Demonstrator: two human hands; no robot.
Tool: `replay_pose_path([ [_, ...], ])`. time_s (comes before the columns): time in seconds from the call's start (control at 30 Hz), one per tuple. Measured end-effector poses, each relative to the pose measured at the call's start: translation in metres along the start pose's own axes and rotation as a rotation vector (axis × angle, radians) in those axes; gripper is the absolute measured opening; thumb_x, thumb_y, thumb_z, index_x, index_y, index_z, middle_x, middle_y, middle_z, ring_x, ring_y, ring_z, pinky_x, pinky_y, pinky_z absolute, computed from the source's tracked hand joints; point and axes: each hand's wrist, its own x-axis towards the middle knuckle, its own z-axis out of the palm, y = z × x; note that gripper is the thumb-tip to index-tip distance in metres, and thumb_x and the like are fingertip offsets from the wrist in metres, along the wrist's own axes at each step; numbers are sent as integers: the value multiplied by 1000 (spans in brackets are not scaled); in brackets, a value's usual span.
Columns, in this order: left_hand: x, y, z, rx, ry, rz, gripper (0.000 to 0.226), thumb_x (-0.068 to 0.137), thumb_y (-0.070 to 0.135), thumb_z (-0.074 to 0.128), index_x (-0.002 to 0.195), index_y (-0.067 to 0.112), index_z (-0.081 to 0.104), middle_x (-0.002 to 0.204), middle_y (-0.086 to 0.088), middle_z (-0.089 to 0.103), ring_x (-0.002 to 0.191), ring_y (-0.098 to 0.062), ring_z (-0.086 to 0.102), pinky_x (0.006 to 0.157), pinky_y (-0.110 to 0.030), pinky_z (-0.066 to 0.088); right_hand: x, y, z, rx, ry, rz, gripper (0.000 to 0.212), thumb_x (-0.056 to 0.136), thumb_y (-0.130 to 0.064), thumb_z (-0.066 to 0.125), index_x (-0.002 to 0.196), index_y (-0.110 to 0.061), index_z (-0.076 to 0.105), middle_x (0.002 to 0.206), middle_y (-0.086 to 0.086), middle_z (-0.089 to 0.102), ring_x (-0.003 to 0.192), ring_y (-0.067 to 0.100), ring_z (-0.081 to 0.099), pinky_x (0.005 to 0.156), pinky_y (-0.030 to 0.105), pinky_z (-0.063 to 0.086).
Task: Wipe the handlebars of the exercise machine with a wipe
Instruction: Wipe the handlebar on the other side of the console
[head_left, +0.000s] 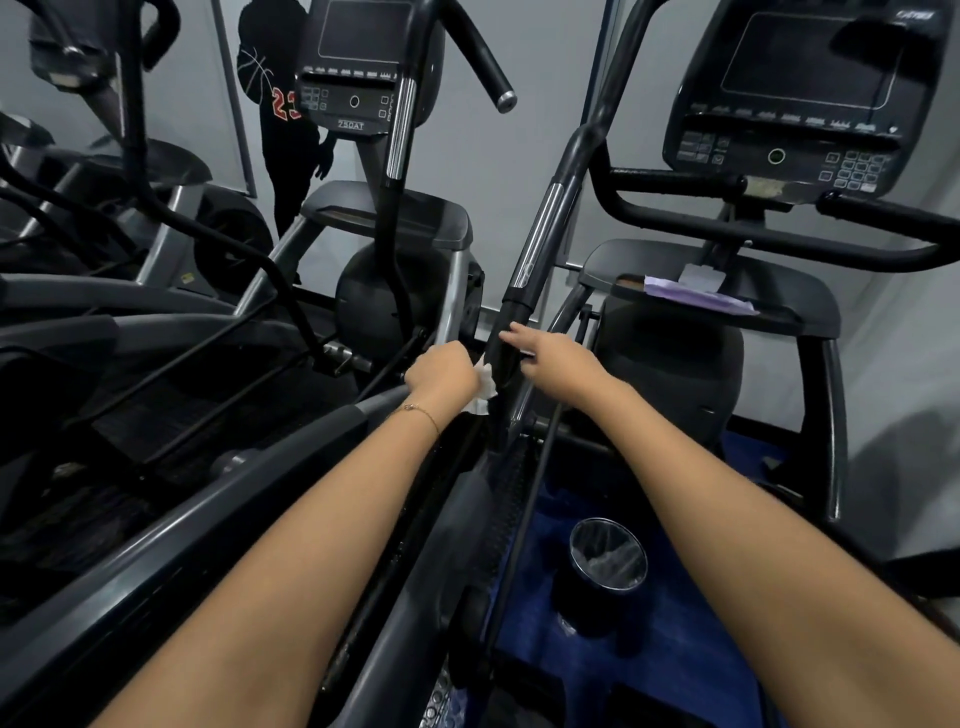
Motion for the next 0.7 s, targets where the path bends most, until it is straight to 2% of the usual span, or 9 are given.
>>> replay_pose_path([
  [0.07,0,-13,-5,-163,72,40,22,91,23,57,105,11,68,106,-10,66,97,-28,62,74,-35,48,-10,0,6,394,261,48,44,90,-6,46,131,-22,53,123,-4,58,97,8,57,87,27,45],
  [0.17,-7,-21,-11,-511,69,78,25,83,18,68,101,2,63,91,-13,64,75,-25,64,68,-33,53,-28,-10,17,723,372,43,33,88,-7,57,120,-14,62,89,-6,60,79,10,59,81,28,51],
  [0.23,-16,-18,-13,-822,-28,45,30,81,11,71,104,-3,58,88,-15,59,64,-22,60,54,-29,52,-34,-21,22,731,326,-8,35,85,-8,62,120,-11,62,91,-5,60,81,11,59,82,25,50],
  [0.3,-28,-13,-18,-1072,-139,13,26,85,6,66,107,-4,56,94,-17,60,70,-21,62,55,-22,53,-35,-28,23,655,307,-50,34,85,-9,63,119,-12,63,99,-2,61,88,9,56,84,20,45],
  [0.37,-36,-13,-23,-1205,-219,9,12,89,3,60,99,-3,60,91,-16,63,64,-14,63,54,-16,53,-35,-31,23,568,303,-73,32,85,-11,63,117,-13,64,102,0,61,87,8,54,82,21,43],
  [0.47,-44,-28,-25,-1137,-298,34,8,87,0,60,81,5,62,74,-10,60,54,-10,57,50,-16,49,-35,-27,26,448,288,-83,31,86,-13,63,117,-15,65,100,5,62,84,13,55,81,26,46],
  [0.5,-44,-36,-22,-1001,-287,55,5,86,0,61,85,5,63,71,-7,58,55,-10,54,50,-17,48,-36,-26,28,400,276,-88,32,86,-13,62,118,-16,64,100,5,63,83,12,54,80,24,44],
  [0.6,-41,-60,-9,-590,-187,100,27,79,6,72,105,5,66,68,0,55,57,-9,50,54,-21,48,-38,-26,45,297,211,-101,31,88,-10,60,119,-17,64,106,4,64,87,13,56,78,18,40],
  [0.7,-44,-65,-5,-480,-200,109,28,78,12,74,106,6,69,83,-4,63,70,-12,57,50,-15,49,-38,-28,59,209,164,-151,22,91,-12,57,109,-9,69,103,10,61,94,22,58,78,23,41],
])
